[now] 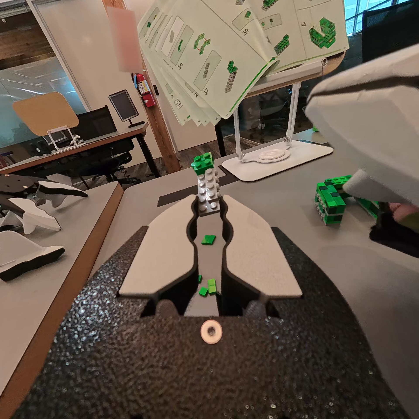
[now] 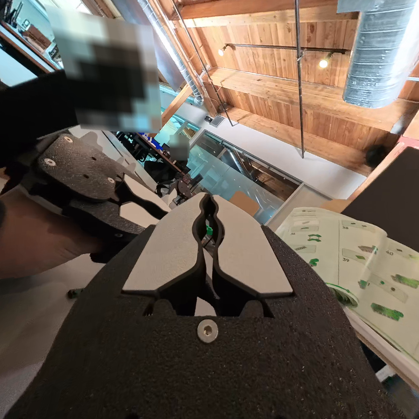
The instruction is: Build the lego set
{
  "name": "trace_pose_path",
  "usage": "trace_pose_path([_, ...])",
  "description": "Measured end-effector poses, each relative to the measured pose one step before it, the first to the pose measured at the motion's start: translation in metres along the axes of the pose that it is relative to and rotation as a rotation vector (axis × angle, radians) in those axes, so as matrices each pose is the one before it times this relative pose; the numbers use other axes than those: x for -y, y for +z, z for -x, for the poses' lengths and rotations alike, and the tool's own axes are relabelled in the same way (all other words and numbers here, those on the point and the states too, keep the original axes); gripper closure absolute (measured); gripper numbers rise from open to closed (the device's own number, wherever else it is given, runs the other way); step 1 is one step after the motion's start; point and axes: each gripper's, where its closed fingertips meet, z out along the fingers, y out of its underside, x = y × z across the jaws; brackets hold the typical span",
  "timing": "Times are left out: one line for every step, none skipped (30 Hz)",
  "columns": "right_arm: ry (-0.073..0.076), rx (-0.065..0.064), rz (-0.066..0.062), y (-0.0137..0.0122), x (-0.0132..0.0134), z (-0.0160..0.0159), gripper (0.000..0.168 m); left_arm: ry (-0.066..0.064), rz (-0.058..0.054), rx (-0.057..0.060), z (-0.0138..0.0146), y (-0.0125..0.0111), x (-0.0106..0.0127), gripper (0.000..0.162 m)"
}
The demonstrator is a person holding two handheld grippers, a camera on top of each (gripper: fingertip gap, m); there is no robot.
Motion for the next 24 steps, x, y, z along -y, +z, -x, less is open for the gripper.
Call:
trace_pose_path([-0.0190,-0.0032,-0.0019,-0.00015,0.00068,0.00043,0.168,-0.0032,-0.0005,-0.0003,0.00029,-0.00014,-0.00007,0.145])
trace_pose_path([-0.0204,-0.0042,-0.0040,-0.00025,0.00119,0.00027,0.168,-0.0028,-0.0009,0.0002,0.00029,-0.00008,0.00000,0.145])
trace_pose_path([-0.0184,-0.0090,-0.0038,-0.00048,0.00115,-0.00012,0.168,-0.0030,-0.0004,-0.0001,0.00024,-0.00011,-0.00005,0.145])
trace_pose_path([-0.0283,-0.0091,-0.0041,-0.00045,0.00129,-0.00009,0.168,-0.0024,-0.0005,-0.0005,0.00013,-0.00008,-0.00002,0.145])
trace_pose_path([-0.0351,-0.0056,-0.0044,-0.00043,0.00162,0.00058,0.168,-0.0007,-0.0006,-0.0004,0.00009,-0.00001,0.00004,0.145])
trace_pose_path([-0.0313,-0.0011,-0.0041,-0.00028,0.00157,0.00139,0.168,-0.0003,0.0002,0.0000,-0.00002,0.00008,-0.00013,0.145])
trace_pose_path([-0.0243,0.0024,-0.0043,-0.00017,0.00145,0.00179,0.168,0.0000,0.0002,-0.0005,-0.00007,-0.00002,-0.00003,0.145])
trace_pose_path([-0.0205,0.0024,-0.0041,-0.00015,0.00151,0.00166,0.168,0.0005,0.0003,-0.0004,-0.00007,0.00010,-0.00003,0.145])
trace_pose_path([-0.0171,0.0024,-0.0047,-0.00003,0.00158,0.00149,0.168,0.0007,0.0000,-0.0003,-0.00010,-0.00006,0.00003,0.145])
trace_pose_path([-0.0122,0.0020,-0.0042,-0.00017,0.00143,0.00111,0.168,0.0008,0.0001,-0.0004,-0.00011,0.00002,-0.00009,0.145])
trace_pose_path([-0.0094,0.0013,-0.0032,-0.00010,0.00103,0.00085,0.168,0.0003,0.0007,-0.0003,-0.00008,0.00007,-0.00008,0.145])
trace_pose_path([-0.0087,0.0001,-0.0017,-0.00001,0.00071,0.00037,0.168,-0.0002,0.0000,-0.0002,0.00005,-0.00003,-0.00002,0.145])
trace_pose_path([-0.0083,-0.0010,-0.0015,-0.00022,0.00059,0.00022,0.168,-0.0008,-0.0004,0.0002,0.00016,-0.00003,0.00000,0.145])
trace_pose_path([-0.0066,-0.0002,-0.0014,-0.00012,0.00047,0.00019,0.168,-0.0011,-0.0006,0.0000,0.00013,-0.00001,0.00014,0.145])
trace_pose_path([-0.0078,-0.0008,-0.0008,-0.00013,0.00038,0.00016,0.168,-0.0010,-0.0007,0.0001,0.00010,-0.00010,0.00006,0.145])
trace_pose_path([-0.0127,-0.0005,-0.0002,0.00001,0.00031,0.00031,0.168,-0.0005,0.0004,-0.0001,0.00005,-0.00006,-0.00007,0.145])
trace_pose_path([-0.0167,0.0011,-0.0007,-0.00018,0.00052,0.00066,0.168,-0.0008,0.0007,-0.0004,0.00013,0.00009,-0.00014,0.145])
trace_pose_path([-0.0204,0.0019,0.0002,-0.00009,0.00027,0.00110,0.168,-0.0004,0.0001,-0.0007,-0.00013,0.00000,-0.00001,0.145])
trace_pose_path([-0.0261,0.0023,0.0016,-0.00002,0.00024,0.00135,0.168,0.0001,0.0008,0.0003,0.00008,0.00004,-0.00011,0.145])
trace_pose_path([-0.0322,0.0041,0.0009,0.00001,0.00050,0.00189,0.168,-0.0003,0.0005,0.0000,0.00001,0.00006,-0.00007,0.145])
trace_pose_path([-0.0364,0.0061,-0.0013,-0.00017,0.00099,0.00229,0.168,-0.0004,-0.0001,-0.0006,-0.00001,-0.00002,-0.00001,0.145])
trace_pose_path([-0.0373,0.0063,-0.0010,-0.00005,0.00115,0.00241,0.168,0.0001,0.0003,0.0004,0.00005,-0.00002,-0.00004,0.145])
trace_pose_path([-0.0372,0.0026,0.0020,-0.00001,0.00070,0.00192,0.168,0.0000,0.0003,0.0008,0.00020,-0.00005,-0.00006,0.145])
trace_pose_path([-0.0379,0.0017,0.0029,0.00006,0.00025,0.00152,0.168,-0.0009,0.0003,-0.0001,0.00014,0.00002,-0.00008,0.145])
